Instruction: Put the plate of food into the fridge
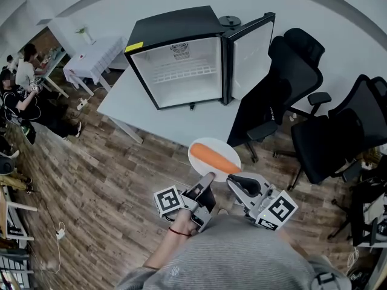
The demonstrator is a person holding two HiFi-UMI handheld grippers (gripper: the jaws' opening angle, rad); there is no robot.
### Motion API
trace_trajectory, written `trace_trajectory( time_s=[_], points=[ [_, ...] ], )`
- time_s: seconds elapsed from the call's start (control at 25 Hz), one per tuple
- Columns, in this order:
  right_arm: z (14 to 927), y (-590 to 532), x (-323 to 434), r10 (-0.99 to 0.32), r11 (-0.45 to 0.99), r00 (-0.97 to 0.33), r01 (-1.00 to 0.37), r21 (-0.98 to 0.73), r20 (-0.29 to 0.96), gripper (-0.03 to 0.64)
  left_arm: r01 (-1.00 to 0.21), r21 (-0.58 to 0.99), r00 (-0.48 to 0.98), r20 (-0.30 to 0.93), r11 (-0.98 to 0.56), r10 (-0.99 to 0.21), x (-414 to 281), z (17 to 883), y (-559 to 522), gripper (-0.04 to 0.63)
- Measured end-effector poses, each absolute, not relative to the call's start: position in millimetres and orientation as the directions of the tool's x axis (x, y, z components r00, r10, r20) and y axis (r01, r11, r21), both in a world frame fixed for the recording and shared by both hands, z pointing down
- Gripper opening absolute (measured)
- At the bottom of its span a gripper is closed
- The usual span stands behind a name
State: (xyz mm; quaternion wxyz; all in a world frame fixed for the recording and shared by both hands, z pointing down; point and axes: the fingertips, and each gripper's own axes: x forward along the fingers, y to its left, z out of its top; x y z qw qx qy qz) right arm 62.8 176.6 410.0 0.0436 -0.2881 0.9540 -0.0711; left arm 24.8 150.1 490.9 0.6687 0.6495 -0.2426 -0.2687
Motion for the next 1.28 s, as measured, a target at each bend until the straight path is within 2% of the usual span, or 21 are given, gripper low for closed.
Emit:
trace_trajectory(
  time_s=[0.56,1.28],
  points=[
    [415,147,57,-0.538,0.834,-0.841,-0.523,-0.174,-0.049,0.017,0.047,0.999,0.724,-0.030,0.007,-0.689,18,493,124,0.038],
    [411,35,-3,-0.525,0.844,-0.851,-0.515,-0.152,-0.030,0.017,0.063,0.998,0.738,-0.040,0.009,-0.674,-33,497,13,0.038]
  ],
)
